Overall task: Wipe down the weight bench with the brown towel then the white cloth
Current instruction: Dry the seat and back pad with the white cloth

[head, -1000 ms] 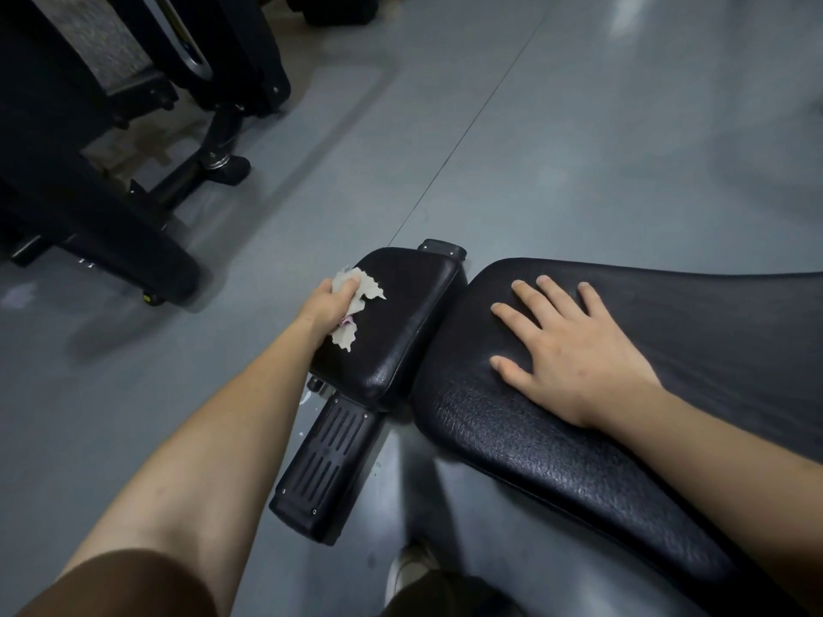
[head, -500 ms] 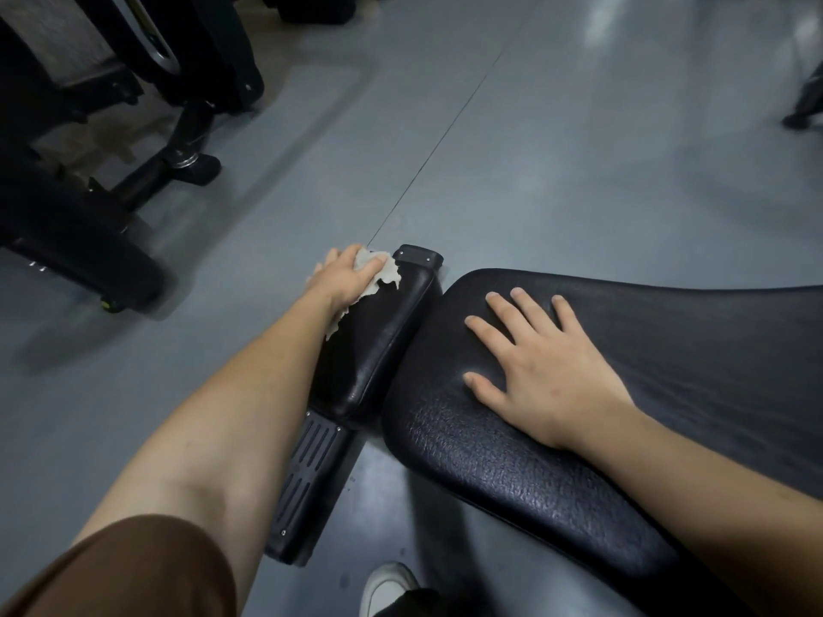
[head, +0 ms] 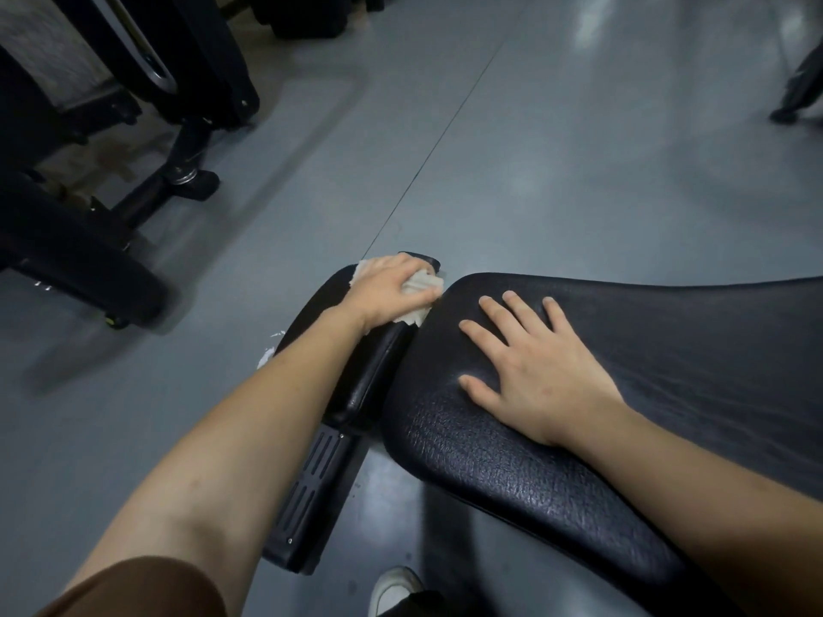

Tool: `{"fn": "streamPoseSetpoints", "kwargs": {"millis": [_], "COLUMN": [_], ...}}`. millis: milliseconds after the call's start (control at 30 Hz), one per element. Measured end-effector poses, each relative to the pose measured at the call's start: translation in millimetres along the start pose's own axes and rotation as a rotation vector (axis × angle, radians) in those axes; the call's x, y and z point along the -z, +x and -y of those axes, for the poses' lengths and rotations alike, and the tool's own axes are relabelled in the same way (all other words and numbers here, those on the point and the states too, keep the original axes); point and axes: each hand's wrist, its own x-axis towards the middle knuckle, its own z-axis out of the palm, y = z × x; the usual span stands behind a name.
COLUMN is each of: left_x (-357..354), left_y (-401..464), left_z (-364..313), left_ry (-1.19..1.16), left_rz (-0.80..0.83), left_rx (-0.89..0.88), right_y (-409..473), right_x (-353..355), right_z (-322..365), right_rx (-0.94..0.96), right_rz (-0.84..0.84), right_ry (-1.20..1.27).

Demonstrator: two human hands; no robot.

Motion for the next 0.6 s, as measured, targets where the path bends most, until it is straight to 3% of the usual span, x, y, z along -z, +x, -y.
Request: {"fn": "streamPoseSetpoints", "kwargs": {"millis": [333, 600], "left_x": [-9, -8], "left_y": [-44, -40], "left_z": [4, 8], "left_ry": [-0.033, 0.025], "left_rz": [-0.047, 0.012], "left_rx": [-0.246, -0.155], "right_y": [0, 0], "right_x": [1, 0], "right_z": [0, 0], "right_rx": [-0.003, -0.001], "right_rz": [0.004, -0.006], "right_ry": [0.014, -0.002]}}
